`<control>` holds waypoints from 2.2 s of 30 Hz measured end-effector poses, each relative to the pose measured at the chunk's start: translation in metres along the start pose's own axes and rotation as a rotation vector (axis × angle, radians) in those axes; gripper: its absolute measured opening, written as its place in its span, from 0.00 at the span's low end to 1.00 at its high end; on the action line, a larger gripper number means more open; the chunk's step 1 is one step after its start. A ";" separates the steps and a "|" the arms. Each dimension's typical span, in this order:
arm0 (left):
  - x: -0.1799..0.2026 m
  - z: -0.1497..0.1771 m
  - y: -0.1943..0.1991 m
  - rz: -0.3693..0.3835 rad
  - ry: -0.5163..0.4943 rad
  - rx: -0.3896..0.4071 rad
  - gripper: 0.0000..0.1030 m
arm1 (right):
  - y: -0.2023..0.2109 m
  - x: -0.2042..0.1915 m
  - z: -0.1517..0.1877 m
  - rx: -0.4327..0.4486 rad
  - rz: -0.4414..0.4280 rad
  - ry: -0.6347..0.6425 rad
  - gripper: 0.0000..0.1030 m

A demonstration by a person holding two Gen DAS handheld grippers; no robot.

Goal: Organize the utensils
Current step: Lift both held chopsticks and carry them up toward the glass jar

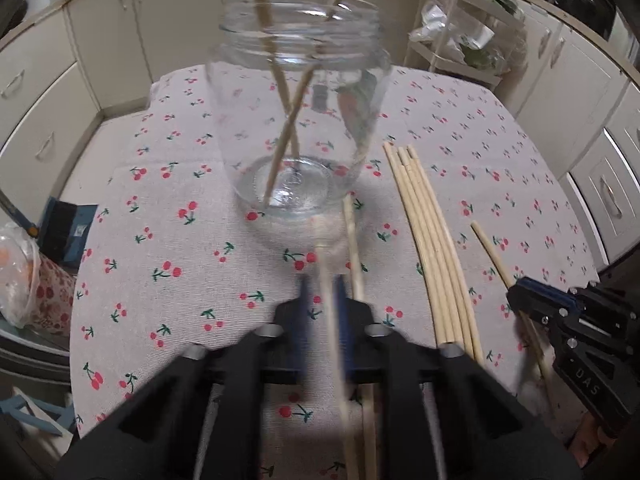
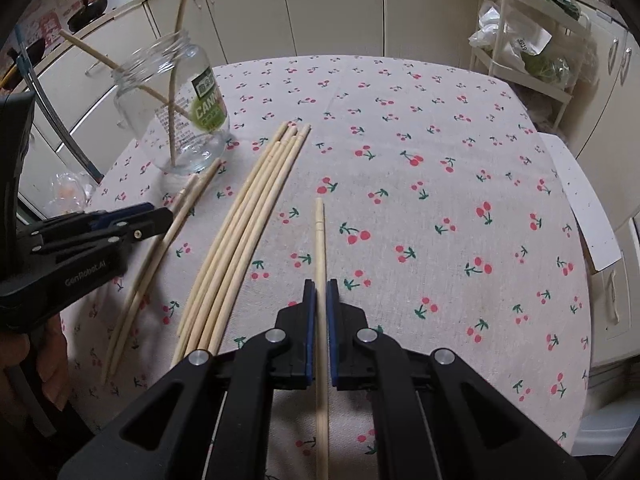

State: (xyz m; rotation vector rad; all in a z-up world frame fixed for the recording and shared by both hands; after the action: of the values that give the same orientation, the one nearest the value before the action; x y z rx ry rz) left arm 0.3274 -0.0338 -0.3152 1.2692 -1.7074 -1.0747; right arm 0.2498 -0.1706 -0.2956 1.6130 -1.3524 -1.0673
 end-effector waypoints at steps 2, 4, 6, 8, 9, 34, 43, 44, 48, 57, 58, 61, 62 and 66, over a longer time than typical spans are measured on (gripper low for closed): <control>0.003 0.002 0.002 0.011 -0.015 -0.007 0.06 | 0.002 0.000 -0.002 -0.003 -0.012 -0.002 0.06; 0.004 0.002 0.002 0.024 -0.016 -0.020 0.06 | 0.003 -0.001 -0.005 -0.008 -0.012 0.002 0.07; 0.001 0.002 0.002 0.031 -0.001 -0.027 0.06 | 0.003 -0.001 -0.010 -0.008 -0.008 0.011 0.15; -0.001 0.000 0.001 0.026 0.006 -0.026 0.06 | 0.003 -0.002 -0.014 -0.004 0.006 0.021 0.29; -0.002 -0.001 0.000 0.026 0.009 -0.029 0.08 | 0.001 -0.002 -0.014 -0.010 0.007 0.027 0.29; 0.002 0.007 0.079 0.072 0.037 0.132 0.05 | 0.061 -0.005 -0.013 0.179 -0.389 -0.241 0.06; 0.001 -0.006 0.206 0.149 0.072 0.481 0.05 | 0.170 -0.031 -0.043 0.479 -0.443 -0.188 0.06; 0.000 -0.007 0.223 0.151 0.075 0.529 0.05 | 0.182 -0.032 -0.044 0.509 -0.443 -0.179 0.06; 0.000 -0.007 0.268 0.168 0.089 0.646 0.05 | 0.228 -0.040 -0.049 0.629 -0.433 -0.149 0.06; 0.001 -0.020 0.316 0.175 0.110 0.787 0.05 | 0.291 -0.053 -0.058 0.814 -0.410 -0.105 0.06; -0.001 -0.023 0.316 0.175 0.113 0.795 0.05 | 0.294 -0.054 -0.058 0.822 -0.408 -0.102 0.06; -0.003 -0.032 0.312 0.166 0.119 0.811 0.05 | 0.296 -0.054 -0.064 0.837 -0.409 -0.100 0.06; -0.004 -0.036 0.309 0.163 0.123 0.814 0.05 | 0.293 -0.054 -0.065 0.836 -0.410 -0.102 0.06; -0.011 -0.051 0.300 0.157 0.151 0.838 0.05 | 0.285 -0.050 -0.074 0.834 -0.413 -0.119 0.06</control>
State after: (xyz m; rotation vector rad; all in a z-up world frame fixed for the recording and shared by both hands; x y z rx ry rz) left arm 0.2721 0.0152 -0.0196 1.6063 -2.1754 -0.1264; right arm 0.2141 -0.1611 0.0010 2.5536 -1.7169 -0.8706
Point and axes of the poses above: each gripper's, at about its wrist camera, not at the fingertips, and y roughly against the way its jaws point, x to its right, z to its underside, the point moved 9 cm from there along -y, roughly the way its jaws point, and after that the axes turned 8 degrees about -x, right-handed, at the moved point
